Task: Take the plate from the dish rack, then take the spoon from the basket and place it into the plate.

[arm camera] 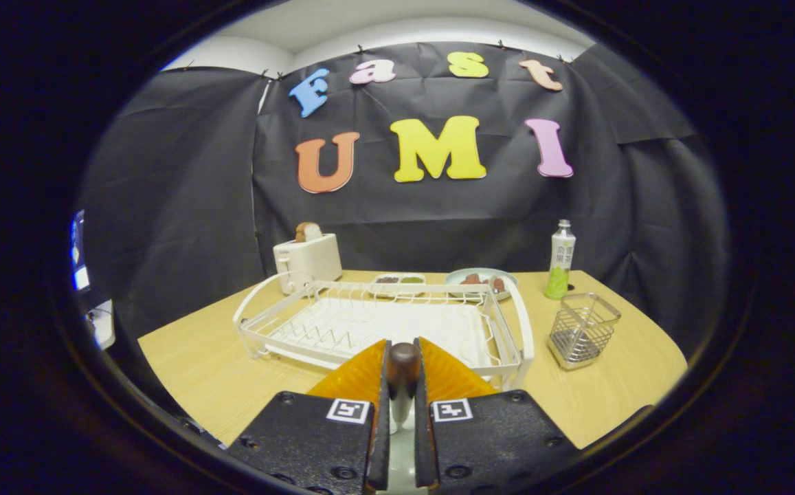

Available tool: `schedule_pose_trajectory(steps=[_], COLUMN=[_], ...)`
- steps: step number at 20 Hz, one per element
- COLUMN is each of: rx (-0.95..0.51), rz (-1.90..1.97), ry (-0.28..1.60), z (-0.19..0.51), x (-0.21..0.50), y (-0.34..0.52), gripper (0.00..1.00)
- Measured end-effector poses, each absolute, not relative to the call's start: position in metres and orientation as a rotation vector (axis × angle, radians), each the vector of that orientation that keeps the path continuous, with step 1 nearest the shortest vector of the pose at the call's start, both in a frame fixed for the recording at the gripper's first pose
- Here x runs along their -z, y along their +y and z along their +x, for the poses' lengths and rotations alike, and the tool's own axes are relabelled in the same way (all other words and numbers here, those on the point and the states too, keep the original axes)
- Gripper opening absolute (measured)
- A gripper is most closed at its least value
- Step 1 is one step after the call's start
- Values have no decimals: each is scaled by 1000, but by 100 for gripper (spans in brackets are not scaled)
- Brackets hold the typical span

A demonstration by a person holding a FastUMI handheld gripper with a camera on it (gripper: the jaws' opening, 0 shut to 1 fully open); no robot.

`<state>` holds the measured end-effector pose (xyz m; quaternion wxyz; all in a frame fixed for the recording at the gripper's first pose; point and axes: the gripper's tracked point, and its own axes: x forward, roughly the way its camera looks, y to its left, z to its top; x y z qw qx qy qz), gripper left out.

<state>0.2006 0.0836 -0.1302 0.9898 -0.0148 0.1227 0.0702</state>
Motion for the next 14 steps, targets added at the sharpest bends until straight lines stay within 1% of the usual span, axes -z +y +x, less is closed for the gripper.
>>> schedule_pose_trajectory(steps=[4,8,9,12,14], rx=[-122,-52,-25,17,15], rz=[-14,-62,-69,-74,-72], ry=[267,240,232,203,195], z=[199,188,185,167,155], x=[129,119,117,107,103], y=[74,55,50,47,50], gripper=[22,86,100,100,100])
